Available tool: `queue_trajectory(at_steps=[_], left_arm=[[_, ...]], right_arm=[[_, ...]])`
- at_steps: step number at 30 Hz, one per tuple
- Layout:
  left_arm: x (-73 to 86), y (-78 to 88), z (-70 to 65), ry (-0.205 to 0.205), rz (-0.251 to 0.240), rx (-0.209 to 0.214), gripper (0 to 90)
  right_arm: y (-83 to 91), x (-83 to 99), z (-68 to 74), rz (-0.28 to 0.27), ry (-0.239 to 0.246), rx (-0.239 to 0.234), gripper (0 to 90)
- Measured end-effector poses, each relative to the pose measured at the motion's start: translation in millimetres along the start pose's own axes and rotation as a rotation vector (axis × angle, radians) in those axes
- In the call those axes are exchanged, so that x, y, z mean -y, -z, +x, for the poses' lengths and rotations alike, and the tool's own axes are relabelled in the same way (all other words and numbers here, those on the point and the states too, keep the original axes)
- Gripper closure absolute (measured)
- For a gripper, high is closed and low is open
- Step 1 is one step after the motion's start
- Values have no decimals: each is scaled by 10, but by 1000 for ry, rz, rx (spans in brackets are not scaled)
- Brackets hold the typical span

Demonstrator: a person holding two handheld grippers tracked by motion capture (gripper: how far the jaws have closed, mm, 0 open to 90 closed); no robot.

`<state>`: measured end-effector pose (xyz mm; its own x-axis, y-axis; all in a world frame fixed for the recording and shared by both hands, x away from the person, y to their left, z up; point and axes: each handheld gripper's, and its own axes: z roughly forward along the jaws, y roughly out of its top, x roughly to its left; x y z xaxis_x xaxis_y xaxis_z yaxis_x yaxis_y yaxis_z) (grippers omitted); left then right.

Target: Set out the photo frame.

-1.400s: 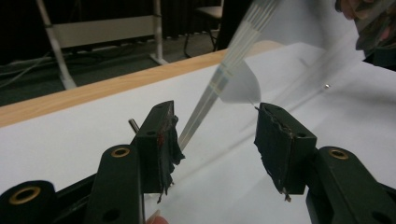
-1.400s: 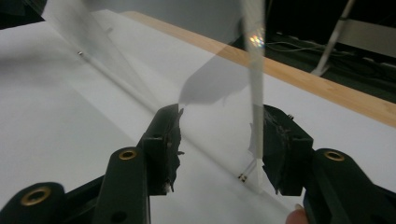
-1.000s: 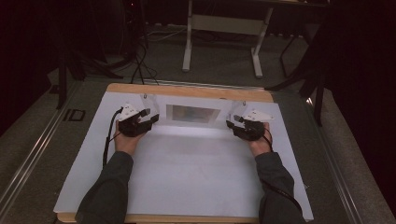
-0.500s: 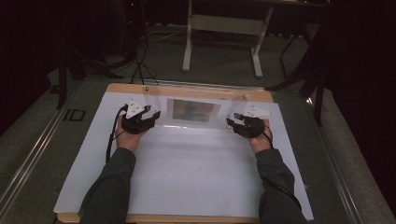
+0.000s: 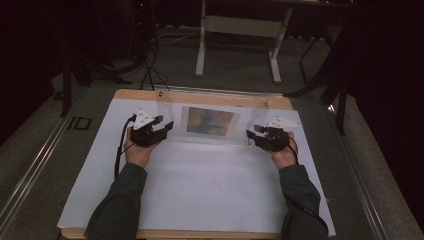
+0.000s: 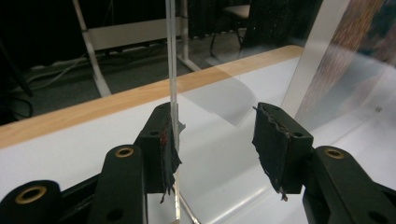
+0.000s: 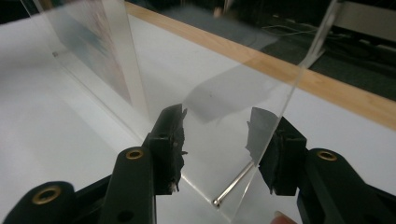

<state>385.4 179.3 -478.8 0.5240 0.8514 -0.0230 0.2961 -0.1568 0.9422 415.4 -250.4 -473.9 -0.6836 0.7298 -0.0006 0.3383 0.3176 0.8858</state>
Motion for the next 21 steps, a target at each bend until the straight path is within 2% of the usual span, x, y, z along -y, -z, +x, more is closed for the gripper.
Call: queue_trajectory(at_steps=[3,7,16,21], left_arm=[[40,14,-21,8,15,7,508],[107,41,-42,30,17,12,510],[89,151,-94,55,52,10,510],[94,190,-118,66,64,7,510]], right_arm=[[28,41,15,-5,-18,-15,542],[55,58,47,5,-8,-14,542],[123,57,116,21,-26,-31,539],[150,61,135,14,-39,-46,538]])
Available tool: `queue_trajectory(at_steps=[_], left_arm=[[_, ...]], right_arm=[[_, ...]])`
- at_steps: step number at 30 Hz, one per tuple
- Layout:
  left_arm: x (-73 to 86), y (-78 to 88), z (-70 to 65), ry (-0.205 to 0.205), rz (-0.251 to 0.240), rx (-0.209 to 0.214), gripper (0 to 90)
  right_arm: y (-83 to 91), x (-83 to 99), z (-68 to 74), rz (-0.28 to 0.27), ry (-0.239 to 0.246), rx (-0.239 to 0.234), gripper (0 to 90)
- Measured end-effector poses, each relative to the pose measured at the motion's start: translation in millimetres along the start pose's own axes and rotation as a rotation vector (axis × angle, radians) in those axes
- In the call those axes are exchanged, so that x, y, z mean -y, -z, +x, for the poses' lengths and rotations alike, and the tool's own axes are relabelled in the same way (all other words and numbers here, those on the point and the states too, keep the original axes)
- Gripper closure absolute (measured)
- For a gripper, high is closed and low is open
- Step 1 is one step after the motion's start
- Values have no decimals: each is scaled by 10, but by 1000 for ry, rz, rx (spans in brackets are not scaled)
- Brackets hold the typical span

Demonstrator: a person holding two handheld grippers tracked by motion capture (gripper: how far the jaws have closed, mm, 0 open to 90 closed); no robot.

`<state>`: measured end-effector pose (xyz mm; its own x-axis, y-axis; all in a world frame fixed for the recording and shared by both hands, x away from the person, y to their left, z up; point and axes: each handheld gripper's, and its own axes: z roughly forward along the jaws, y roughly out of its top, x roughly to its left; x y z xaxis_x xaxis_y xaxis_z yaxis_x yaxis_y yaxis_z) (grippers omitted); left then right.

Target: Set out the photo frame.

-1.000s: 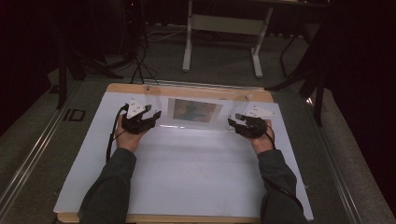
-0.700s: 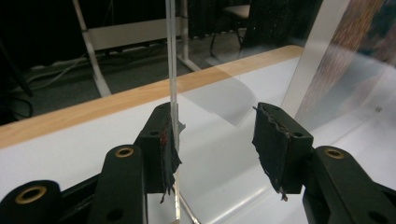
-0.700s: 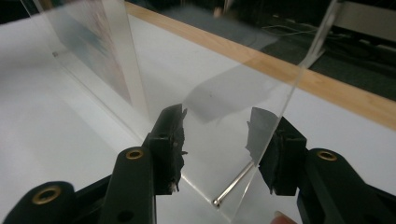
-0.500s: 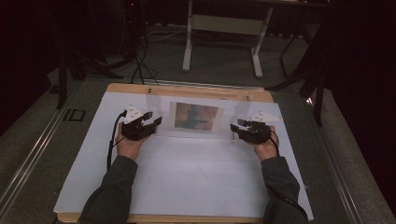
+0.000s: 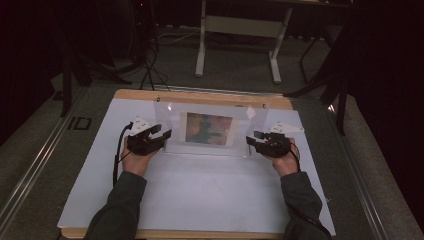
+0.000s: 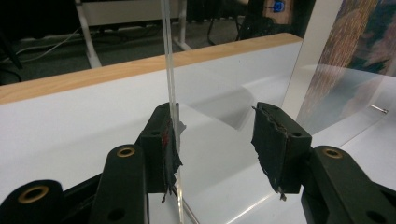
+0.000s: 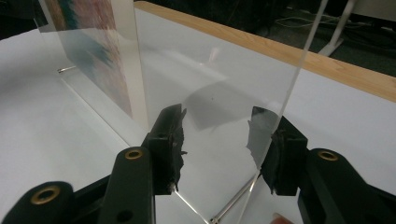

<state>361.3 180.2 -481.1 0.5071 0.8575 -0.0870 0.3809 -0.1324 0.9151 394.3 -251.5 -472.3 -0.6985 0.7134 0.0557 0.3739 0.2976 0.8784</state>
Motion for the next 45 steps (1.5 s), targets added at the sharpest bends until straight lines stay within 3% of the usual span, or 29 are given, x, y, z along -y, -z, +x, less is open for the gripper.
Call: queue_trajectory(at_steps=[16,19,39,45], left_arm=[[-5,-41,23,15,-1,5,505],[2,-48,47,41,-14,20,508],[6,-17,19,45,-2,18,513],[8,13,60,51,-9,20,465]], right_arm=[[-34,41,-26,1,-41,-12,532],[-45,50,-42,-10,-49,-18,531],[-38,59,-58,-12,-38,-27,525],[-39,53,-29,11,-4,-9,451]])
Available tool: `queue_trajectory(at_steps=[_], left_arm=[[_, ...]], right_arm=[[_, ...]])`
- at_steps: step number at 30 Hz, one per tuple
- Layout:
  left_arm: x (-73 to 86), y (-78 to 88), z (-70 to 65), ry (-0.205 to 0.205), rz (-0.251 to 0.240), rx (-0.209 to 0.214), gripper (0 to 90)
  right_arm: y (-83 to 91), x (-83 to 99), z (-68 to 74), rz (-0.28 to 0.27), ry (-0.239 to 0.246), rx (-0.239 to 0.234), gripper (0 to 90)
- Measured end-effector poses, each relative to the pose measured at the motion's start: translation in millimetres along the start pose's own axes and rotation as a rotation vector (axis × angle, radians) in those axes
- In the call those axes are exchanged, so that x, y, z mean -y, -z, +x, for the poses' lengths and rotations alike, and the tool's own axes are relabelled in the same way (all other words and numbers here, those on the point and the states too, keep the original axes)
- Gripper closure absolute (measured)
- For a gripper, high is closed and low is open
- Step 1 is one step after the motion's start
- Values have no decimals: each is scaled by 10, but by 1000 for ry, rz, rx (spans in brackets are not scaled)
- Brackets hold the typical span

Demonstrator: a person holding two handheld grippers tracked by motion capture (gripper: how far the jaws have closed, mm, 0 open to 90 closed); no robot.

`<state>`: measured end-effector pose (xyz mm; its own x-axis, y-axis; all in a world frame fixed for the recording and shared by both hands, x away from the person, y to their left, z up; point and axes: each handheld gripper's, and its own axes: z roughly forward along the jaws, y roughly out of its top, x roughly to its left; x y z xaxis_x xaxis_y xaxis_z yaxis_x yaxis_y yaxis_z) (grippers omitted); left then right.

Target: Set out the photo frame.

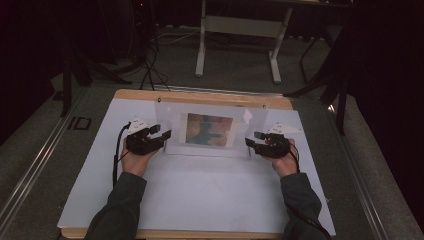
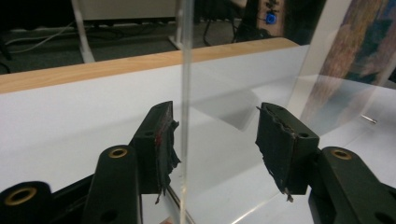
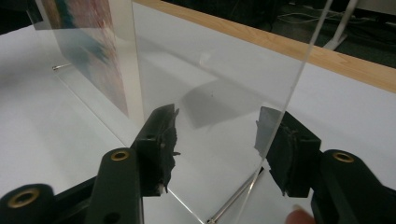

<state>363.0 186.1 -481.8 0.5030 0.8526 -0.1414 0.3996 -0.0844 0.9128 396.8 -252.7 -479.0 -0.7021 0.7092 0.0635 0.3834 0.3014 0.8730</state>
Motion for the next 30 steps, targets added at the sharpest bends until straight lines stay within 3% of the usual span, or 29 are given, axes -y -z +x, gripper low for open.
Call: queue_trajectory(at_steps=[6,16,21,30], left_arm=[[1,88,74,19,-26,10,445],[16,195,107,5,-19,18,448],[21,264,148,13,-20,7,451],[57,295,231,29,15,-27,454]], right_arm=[[74,1,-45,-14,-15,4,410],[210,31,-131,-19,-25,-12,408],[248,76,-205,-24,-79,-36,418],[332,116,-285,-2,-79,-19,447]])
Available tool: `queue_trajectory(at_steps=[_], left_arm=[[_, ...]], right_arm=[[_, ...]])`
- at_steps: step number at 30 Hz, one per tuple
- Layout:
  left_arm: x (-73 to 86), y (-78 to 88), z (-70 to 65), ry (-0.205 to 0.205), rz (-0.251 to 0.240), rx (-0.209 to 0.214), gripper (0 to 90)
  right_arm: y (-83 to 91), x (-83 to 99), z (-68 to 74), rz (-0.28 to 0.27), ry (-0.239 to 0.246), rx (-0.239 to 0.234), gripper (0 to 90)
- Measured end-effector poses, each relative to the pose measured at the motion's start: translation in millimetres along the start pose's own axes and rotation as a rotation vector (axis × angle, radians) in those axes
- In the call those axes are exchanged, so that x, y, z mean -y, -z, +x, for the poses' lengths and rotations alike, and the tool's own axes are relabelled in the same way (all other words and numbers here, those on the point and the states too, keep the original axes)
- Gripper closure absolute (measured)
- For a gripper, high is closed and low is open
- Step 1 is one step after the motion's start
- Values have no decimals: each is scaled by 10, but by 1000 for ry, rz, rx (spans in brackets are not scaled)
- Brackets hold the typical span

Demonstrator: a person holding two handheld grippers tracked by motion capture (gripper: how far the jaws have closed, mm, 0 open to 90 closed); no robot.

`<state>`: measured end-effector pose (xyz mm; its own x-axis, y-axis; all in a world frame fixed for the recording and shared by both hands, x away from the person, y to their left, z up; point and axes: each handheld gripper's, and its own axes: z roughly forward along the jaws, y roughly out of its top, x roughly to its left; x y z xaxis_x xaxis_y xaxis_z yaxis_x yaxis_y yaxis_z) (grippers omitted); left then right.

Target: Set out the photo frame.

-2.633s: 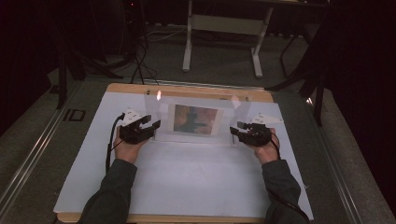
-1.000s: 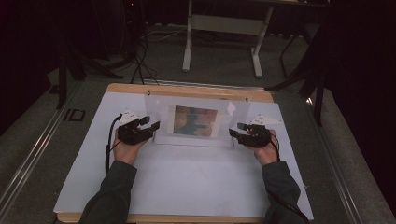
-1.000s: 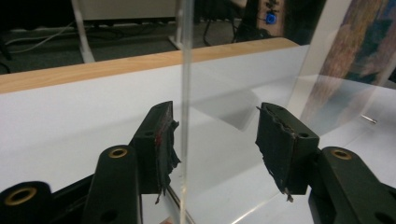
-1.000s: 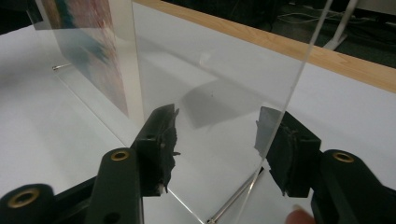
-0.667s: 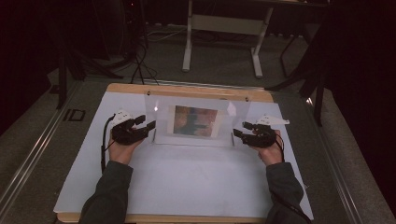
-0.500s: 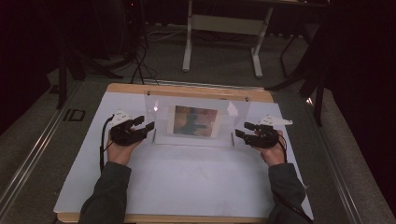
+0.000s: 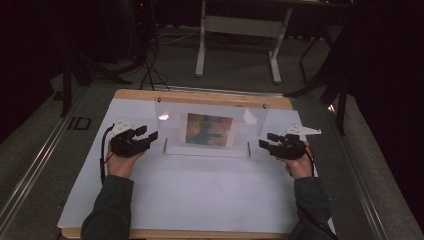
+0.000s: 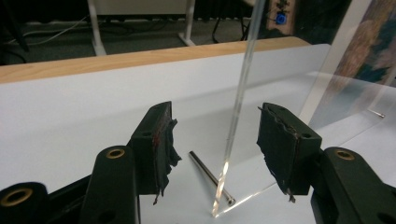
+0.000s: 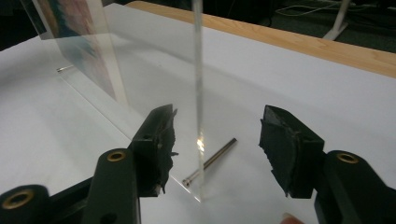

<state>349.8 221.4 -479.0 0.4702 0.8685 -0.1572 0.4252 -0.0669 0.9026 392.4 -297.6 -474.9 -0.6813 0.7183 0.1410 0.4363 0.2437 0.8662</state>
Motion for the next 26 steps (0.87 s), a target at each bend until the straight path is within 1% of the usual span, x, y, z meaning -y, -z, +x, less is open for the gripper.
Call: queue_trajectory(at_steps=[4,8,11,14,19,22,24,26], left_arm=[[19,-10,14,4,20,-15,454],[54,-47,25,-10,58,-38,453],[94,-71,49,-4,75,-46,453],[132,-92,88,6,103,-65,454],[189,-119,140,18,128,-85,453],[229,-147,175,18,148,-102,452],[257,-166,195,21,163,-121,451],[283,-190,215,11,194,-150,448]], right_arm=[[27,33,-49,14,2,17,455],[17,81,-96,40,-5,36,458],[-12,129,-134,68,-6,61,458],[-38,164,-160,92,-4,77,458],[-58,205,-200,105,-15,96,456],[-66,231,-223,118,-19,110,455],[-71,250,-242,121,-21,122,453],[-75,272,-265,125,-27,141,445]])
